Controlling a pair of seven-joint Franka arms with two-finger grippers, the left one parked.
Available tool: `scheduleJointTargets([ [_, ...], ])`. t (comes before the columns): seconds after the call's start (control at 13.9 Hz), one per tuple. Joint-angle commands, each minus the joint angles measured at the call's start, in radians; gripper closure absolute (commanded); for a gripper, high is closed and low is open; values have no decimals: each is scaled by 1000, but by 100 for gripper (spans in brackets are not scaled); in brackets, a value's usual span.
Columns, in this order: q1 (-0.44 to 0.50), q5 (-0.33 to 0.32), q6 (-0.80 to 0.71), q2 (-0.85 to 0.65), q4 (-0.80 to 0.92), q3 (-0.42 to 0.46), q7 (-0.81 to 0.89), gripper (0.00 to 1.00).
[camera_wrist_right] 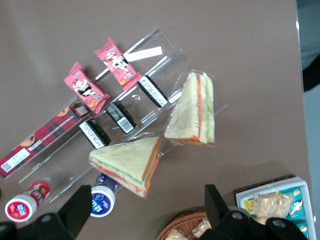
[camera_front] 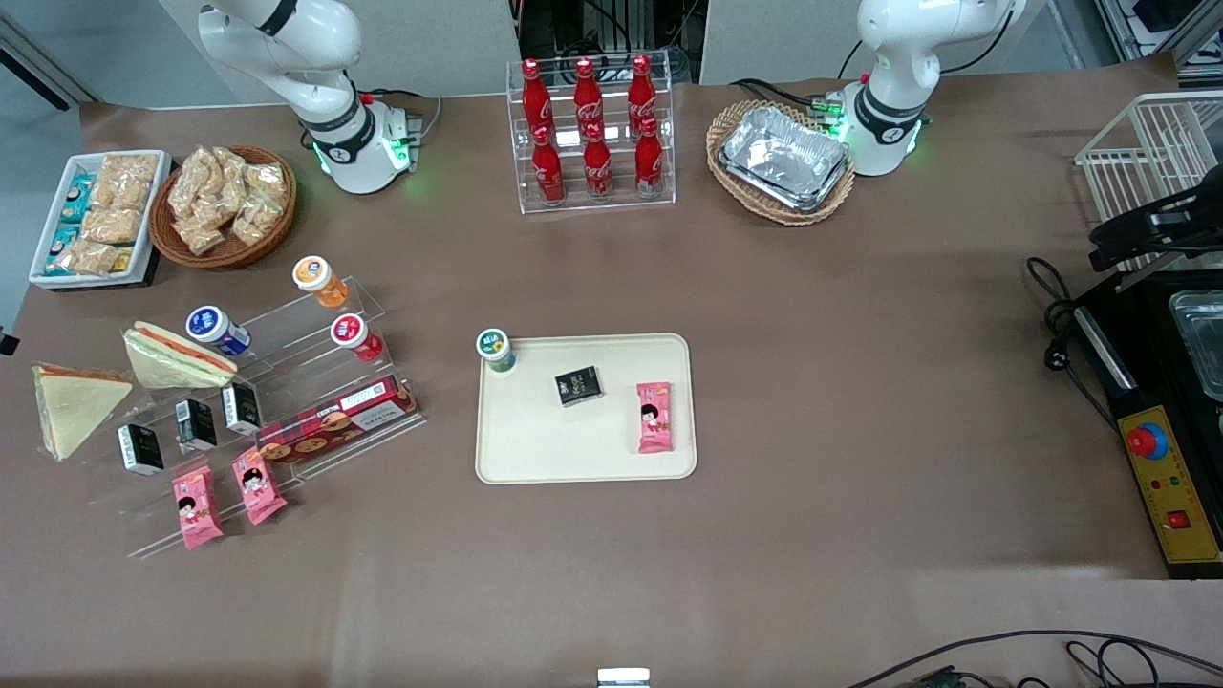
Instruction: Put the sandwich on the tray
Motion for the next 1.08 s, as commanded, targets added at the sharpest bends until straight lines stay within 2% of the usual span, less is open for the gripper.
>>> scheduleJointTargets([
  [0.0,-23,-12,14,9,-24,5,85,0],
  [0.43,-139,9,189,14,-191,8,116,0],
  [0.65,-161,12,285,26,-264,8,97,0],
  [1.01,-159,132,364,95,-273,8,91,0],
])
